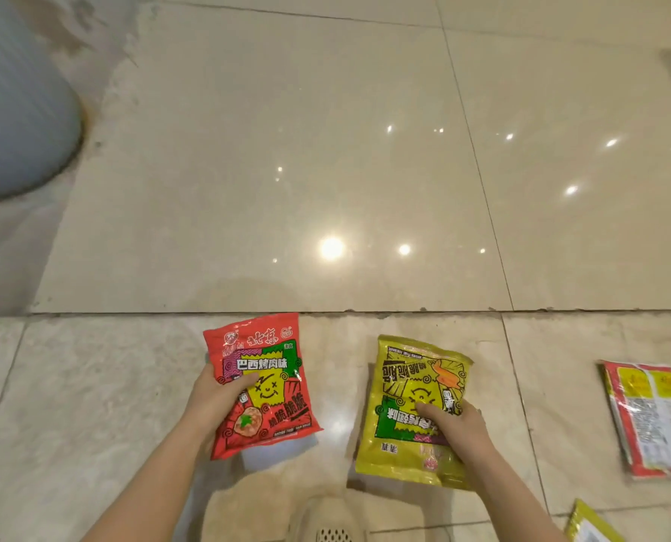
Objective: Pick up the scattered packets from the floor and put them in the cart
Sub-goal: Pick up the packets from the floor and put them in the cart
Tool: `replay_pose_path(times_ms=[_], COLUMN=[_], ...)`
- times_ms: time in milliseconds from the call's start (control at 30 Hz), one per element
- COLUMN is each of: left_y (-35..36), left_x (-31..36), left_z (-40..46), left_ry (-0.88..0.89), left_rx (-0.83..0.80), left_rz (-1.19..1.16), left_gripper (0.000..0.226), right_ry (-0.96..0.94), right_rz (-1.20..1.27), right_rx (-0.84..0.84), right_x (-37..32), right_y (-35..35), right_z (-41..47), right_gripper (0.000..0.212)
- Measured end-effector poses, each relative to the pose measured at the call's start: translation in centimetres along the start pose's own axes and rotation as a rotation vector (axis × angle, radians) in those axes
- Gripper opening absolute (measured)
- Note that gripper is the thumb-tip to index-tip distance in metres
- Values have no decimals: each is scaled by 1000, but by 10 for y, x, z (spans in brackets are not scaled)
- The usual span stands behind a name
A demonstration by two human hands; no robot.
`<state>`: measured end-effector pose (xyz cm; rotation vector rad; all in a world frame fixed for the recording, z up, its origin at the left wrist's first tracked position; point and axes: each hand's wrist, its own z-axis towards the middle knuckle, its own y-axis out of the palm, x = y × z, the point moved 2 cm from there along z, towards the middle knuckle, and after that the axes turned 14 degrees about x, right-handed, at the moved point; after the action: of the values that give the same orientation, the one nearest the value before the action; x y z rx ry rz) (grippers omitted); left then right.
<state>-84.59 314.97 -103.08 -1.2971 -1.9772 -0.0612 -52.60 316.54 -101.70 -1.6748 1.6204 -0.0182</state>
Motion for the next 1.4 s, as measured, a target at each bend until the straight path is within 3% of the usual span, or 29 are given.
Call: replay_pose_path(times_ms=[133, 333, 633, 867, 1133, 1400], left_y=[-21, -92, -273, -427, -557, -682], left_x=[21, 95, 205, 236, 222, 114], left_z=[-53, -178, -424, -602, -727, -833], left_ry=[29, 121, 256, 346, 429, 428], left_rx=[-35, -137, -166, -95, 163, 653], left_rz=[-112, -288, -445, -513, -750, -1049], left_gripper=[22, 23, 23, 29, 22, 21], right_ry=[-114, -318, -466, -604, -797, -1050], right_rz=[113, 202, 363, 385, 327, 138], right_rx=[68, 126, -22, -178, -452, -911], right_x=[-24, -84, -174, -203, -219, -180], right_y=[-14, -78, -229, -314, -323, -282], right_z=[-48, -178, -458, -674, -834, -993], right_gripper=[16, 27, 26, 24, 22, 21])
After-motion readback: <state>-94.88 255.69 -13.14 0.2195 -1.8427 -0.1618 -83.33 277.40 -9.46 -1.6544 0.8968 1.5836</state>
